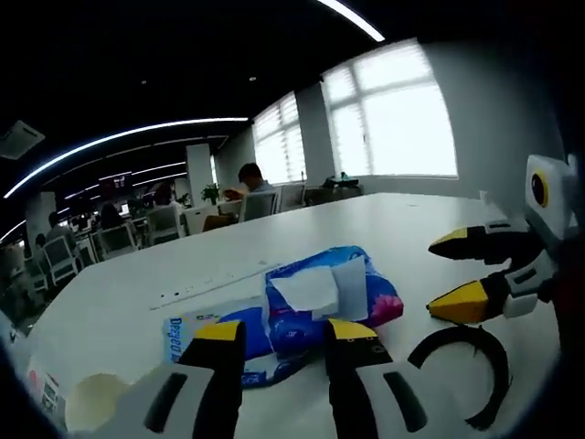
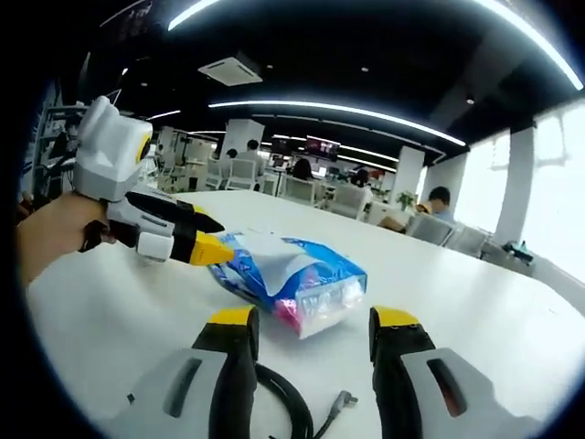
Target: Arrange the tabletop items into an orderly group along one side of the table until the central work area is clear of visible clutter.
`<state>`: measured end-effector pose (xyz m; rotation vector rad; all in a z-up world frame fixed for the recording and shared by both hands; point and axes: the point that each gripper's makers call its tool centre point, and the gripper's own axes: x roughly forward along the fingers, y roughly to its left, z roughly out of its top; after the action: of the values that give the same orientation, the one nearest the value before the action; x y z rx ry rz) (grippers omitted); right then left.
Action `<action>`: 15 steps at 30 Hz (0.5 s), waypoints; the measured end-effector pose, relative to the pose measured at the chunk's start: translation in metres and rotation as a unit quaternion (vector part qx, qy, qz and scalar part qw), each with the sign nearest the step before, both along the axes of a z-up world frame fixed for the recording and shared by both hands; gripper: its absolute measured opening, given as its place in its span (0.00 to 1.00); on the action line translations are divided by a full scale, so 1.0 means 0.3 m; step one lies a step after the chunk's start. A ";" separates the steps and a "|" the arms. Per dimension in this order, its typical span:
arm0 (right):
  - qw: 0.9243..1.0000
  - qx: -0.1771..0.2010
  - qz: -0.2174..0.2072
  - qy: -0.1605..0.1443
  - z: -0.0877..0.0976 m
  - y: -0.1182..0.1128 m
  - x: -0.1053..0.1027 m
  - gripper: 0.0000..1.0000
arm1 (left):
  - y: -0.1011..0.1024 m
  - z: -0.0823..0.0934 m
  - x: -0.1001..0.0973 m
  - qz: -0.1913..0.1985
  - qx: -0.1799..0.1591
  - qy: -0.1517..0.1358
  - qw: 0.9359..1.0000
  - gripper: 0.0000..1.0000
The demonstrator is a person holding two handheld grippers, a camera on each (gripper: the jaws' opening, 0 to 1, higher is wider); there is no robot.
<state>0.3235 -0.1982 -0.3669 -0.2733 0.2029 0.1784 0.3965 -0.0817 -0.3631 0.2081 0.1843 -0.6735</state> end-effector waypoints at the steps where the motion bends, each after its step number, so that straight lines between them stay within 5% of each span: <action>1: 1.000 0.000 -0.001 0.000 -0.001 0.000 0.003 0.46 | 0.000 0.003 0.005 0.001 0.001 -0.002 1.000 0.33; 8: 1.000 0.006 -0.004 0.001 -0.005 0.011 0.025 0.44 | 0.001 0.020 0.039 0.005 0.004 -0.016 1.000 0.32; 15: 1.000 -0.011 -0.009 0.001 -0.011 0.031 0.057 0.39 | -0.007 -0.022 0.070 0.002 0.006 0.009 1.000 0.29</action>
<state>0.3406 -0.1889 -0.3703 -0.2924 0.2087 0.1580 0.4175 -0.0838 -0.3697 0.2141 0.2057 -0.6703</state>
